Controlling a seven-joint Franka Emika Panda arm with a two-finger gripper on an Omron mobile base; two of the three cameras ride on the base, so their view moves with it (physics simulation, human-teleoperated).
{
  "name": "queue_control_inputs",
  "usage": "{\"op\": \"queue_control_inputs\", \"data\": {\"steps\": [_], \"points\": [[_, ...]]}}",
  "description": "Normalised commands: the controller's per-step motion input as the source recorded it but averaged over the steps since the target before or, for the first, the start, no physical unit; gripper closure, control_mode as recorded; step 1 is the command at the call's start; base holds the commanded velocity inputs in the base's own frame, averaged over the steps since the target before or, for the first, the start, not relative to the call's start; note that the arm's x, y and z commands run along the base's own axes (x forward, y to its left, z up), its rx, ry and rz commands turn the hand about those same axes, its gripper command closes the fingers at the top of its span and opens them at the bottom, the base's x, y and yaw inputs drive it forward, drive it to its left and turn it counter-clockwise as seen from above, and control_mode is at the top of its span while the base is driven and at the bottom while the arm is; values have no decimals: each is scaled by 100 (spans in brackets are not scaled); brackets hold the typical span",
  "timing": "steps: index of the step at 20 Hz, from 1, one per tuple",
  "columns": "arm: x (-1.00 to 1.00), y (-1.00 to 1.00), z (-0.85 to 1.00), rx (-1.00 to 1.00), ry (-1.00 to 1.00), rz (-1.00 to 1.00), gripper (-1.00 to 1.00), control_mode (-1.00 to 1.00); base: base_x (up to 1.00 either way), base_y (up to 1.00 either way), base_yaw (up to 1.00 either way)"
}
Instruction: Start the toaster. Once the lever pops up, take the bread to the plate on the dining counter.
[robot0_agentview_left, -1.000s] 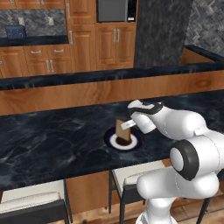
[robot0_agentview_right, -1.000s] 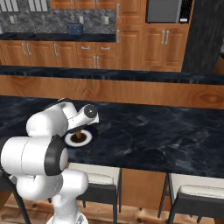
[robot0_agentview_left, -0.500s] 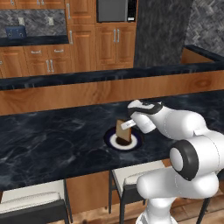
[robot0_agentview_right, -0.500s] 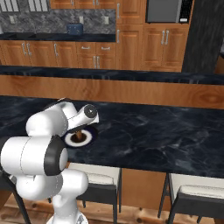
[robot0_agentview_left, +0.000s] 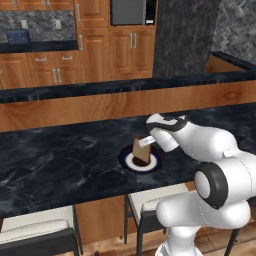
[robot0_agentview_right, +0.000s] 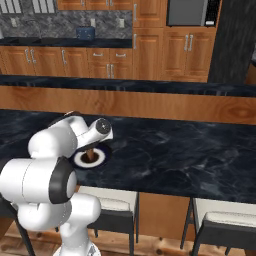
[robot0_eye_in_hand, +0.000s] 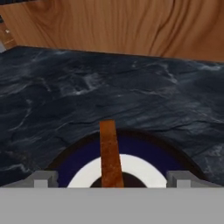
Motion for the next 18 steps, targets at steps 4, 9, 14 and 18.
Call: {"op": "queue_control_inputs", "data": {"steps": [4,9,14,18], "points": [[0,0,29,0,0,0,-100,-100,0,0,0],[0,0,26,0,0,0,-100,-100,0,0,0],[0,0,30,0,2,0,-100,-100,0,0,0],[-4,0,49,0,7,0,-100,-100,0,0,0]]}}
